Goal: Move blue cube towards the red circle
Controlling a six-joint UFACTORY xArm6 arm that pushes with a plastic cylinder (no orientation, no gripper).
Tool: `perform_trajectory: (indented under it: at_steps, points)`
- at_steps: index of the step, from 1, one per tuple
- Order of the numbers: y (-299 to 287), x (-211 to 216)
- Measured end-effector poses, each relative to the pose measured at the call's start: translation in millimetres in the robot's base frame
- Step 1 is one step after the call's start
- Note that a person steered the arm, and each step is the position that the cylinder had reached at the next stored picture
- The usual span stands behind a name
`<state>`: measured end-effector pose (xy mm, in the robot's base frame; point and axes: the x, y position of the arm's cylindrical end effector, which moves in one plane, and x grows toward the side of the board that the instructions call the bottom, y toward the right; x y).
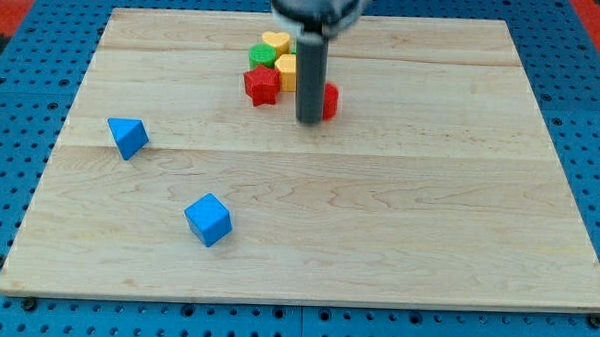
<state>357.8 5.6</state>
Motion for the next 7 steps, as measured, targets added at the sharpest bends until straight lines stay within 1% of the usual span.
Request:
perform_trajectory:
  at_steps: [1, 2, 3, 4, 5, 6, 7]
  points:
    - [65, 51]
    - [110, 31]
    - [132, 108]
    - [88, 226]
    - [-42, 253]
    - [-103, 212]
    - [-82, 192]
